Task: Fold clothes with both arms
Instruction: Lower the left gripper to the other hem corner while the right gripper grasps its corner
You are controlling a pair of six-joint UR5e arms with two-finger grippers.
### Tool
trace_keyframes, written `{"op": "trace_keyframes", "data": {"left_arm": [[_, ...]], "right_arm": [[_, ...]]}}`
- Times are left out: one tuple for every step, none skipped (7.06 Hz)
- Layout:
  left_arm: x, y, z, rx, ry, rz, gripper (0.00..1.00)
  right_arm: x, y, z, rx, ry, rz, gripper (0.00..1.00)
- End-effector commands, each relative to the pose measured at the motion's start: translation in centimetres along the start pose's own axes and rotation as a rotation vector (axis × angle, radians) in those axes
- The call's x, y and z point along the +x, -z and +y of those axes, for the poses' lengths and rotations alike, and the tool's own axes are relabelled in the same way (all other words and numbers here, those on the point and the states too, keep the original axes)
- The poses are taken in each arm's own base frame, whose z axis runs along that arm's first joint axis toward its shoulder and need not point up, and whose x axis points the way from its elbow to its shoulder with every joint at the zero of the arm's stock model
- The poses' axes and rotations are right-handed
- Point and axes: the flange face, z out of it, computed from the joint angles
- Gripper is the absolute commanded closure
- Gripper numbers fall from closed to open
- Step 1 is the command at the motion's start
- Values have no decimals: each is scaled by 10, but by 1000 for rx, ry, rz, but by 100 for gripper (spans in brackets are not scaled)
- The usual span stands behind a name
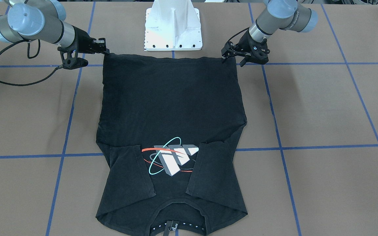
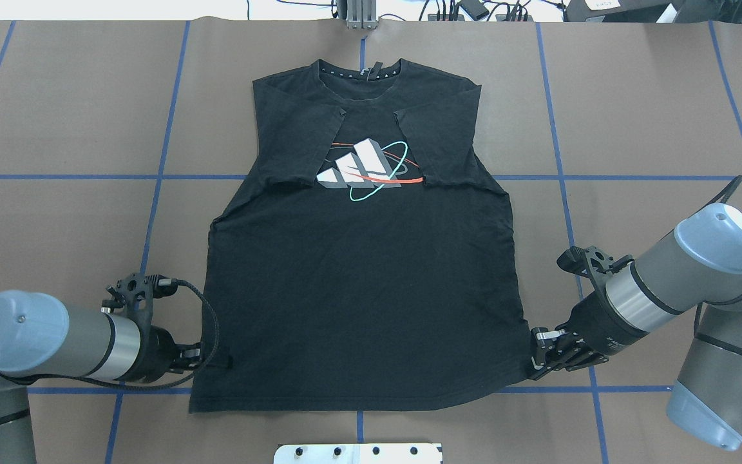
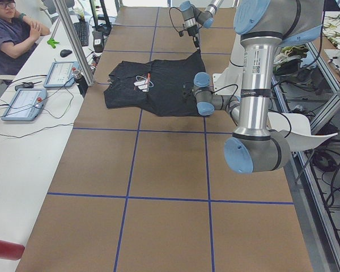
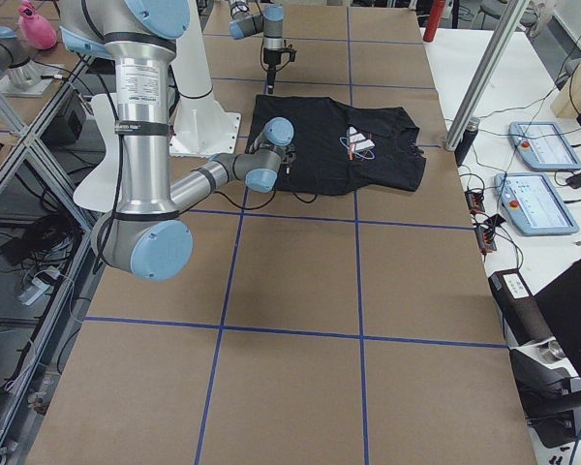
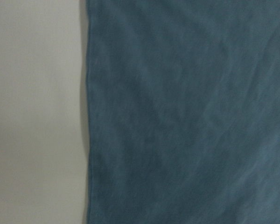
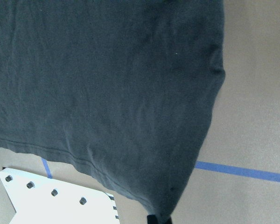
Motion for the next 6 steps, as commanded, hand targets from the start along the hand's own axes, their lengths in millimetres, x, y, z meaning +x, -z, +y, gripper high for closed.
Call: {"op": "trace_keyframes", "data": {"left_arm": [[-2, -11, 18, -31, 15, -13, 11], [0, -17, 27, -49, 14, -22, 11], [-1, -19, 29, -54, 14, -28, 11], [-2, -19, 29, -54, 15, -31, 11], [-4, -20, 29, -54, 16, -34, 11], [-5, -22, 29, -56, 20, -49, 11]], "right_arm": [[0, 1, 0, -1, 0, -2, 100], [0, 2, -1, 0, 0, -2, 100], [-1, 3, -1, 2, 0, -3, 100], [0, 2, -1, 2, -1, -2, 100], [-2, 3, -2, 4, 2, -6, 100], [-3, 3, -2, 4, 4, -7, 100]]}}
